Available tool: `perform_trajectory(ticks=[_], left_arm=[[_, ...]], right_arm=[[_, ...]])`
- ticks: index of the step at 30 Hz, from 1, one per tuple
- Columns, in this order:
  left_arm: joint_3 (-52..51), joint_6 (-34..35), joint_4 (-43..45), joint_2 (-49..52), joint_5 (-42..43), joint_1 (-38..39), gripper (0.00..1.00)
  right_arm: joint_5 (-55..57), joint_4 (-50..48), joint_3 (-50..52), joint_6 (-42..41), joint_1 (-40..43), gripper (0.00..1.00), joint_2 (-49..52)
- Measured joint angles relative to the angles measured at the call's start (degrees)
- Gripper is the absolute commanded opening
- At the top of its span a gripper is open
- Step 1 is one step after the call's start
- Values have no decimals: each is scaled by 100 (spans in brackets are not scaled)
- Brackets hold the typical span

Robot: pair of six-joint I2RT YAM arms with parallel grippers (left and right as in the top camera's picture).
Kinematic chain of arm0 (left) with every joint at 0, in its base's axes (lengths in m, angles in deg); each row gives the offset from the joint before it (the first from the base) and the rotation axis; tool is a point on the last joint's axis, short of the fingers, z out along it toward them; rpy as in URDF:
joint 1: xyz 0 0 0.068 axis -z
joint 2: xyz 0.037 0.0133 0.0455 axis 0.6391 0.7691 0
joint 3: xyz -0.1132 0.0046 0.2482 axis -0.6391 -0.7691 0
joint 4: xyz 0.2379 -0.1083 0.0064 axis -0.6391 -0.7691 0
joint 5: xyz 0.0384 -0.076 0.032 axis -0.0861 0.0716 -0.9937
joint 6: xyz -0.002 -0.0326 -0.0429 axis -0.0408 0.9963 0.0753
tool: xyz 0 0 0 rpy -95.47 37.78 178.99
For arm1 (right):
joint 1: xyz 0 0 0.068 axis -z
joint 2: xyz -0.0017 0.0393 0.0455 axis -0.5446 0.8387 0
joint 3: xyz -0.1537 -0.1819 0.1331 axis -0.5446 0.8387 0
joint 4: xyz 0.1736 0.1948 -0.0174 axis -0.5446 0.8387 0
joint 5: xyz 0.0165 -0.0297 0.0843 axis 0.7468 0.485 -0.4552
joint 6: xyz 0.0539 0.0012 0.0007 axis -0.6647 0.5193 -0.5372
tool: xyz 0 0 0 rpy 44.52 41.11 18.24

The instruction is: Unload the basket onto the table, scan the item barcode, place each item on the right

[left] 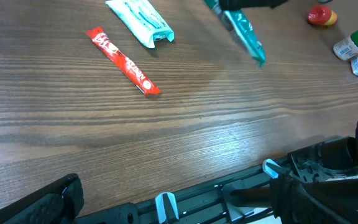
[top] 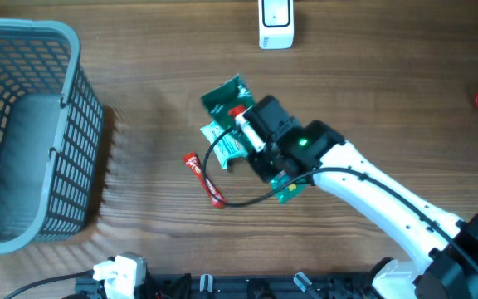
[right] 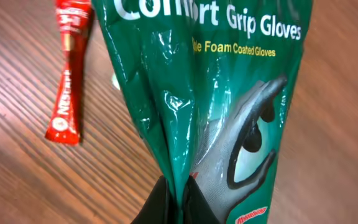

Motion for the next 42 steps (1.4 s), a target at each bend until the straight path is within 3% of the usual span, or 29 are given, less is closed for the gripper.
perform_trajectory(ticks=[11, 14, 15, 16, 25, 32, 40, 41, 42], left_arm=[[0, -2, 0, 0, 0, 0, 100], [0, 0, 0, 0, 0, 0, 100], [0, -2, 0, 0, 0, 0, 100], [0, -2, 0, 0, 0, 0, 100], [0, -2, 0, 0, 0, 0, 100], [0, 0, 0, 0, 0, 0, 100], [0, -2, 0, 0, 0, 0, 100], [0, -2, 0, -2, 0, 0, 100], [0, -2, 0, -2, 0, 0, 100]], right_arm=[[529, -555, 527, 439, -765, 6, 1309], [780, -555, 531, 398, -973, 32, 1580], [866, -553, 535, 337, -992, 60, 1620], [933, -551, 540, 256, -990, 100, 1622], [1161, -420, 496, -140, -992, 100, 1622], [1749, -909, 516, -1283, -1012, 100, 1622], [2371, -1102, 684, -1823, -1224, 100, 1731], [2503, -1086, 643, -1915, -1283, 96, 1784], [2645, -1104, 575, -2015, -1349, 77, 1867]])
